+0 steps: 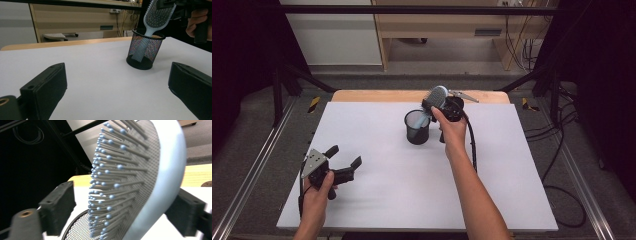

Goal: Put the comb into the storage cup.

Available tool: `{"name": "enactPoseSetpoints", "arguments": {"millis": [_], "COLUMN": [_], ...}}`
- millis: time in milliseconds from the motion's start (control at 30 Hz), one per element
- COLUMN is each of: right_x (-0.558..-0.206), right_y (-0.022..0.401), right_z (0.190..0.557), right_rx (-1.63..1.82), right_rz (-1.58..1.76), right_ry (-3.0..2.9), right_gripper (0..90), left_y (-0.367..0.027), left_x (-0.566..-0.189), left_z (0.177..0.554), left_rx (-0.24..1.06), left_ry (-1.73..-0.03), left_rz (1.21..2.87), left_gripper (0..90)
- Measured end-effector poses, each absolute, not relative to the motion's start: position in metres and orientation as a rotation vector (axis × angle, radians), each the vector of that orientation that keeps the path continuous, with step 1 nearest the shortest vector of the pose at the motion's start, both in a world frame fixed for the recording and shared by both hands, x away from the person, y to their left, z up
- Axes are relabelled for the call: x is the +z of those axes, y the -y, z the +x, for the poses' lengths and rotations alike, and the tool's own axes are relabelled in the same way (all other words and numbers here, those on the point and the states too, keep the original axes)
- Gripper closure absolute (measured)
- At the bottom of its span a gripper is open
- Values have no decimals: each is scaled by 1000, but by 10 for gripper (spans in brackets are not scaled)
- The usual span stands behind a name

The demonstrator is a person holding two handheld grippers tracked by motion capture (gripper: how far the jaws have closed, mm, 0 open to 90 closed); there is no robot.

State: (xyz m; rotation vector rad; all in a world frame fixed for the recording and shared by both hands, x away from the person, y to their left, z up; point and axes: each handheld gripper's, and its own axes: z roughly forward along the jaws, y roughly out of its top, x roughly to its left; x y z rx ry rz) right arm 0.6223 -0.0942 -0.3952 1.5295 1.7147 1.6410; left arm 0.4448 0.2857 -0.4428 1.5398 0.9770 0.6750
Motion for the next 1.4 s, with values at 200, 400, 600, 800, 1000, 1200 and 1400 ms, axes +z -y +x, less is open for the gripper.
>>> {"name": "enactPoseSetpoints", "arguments": {"millis": [200, 400, 600, 800, 1000, 1200, 1400], "right_x": [-391, -388, -385, -379, -372, -362, -354], "right_y": [96, 98, 99, 107, 118, 128, 138], "right_z": [618, 615, 610, 604, 596, 586, 580], "right_rx": [1609, 1574, 1539, 1514, 1524, 1529, 1532], "right_rz": [1485, 1460, 1417, 1385, 1364, 1314, 1272], "right_ry": [-1738, -1754, -1773, -1784, -1771, -1756, -1743], "right_gripper": [35, 37, 40, 41, 44, 46, 47], "left_y": [-286, -286, -286, -286, -287, -287, -288], "left_x": [-443, -443, -443, -443, -443, -443, -442], "left_z": [445, 445, 445, 445, 445, 445, 445], "left_rx": [677, 677, 678, 676, 678, 679, 679], "left_ry": [-980, -978, -980, -983, -984, -984, -987], "left_rz": [1535, 1538, 1537, 1535, 1532, 1529, 1524], "left_gripper": [21, 21, 21, 21, 21, 20, 21]}}
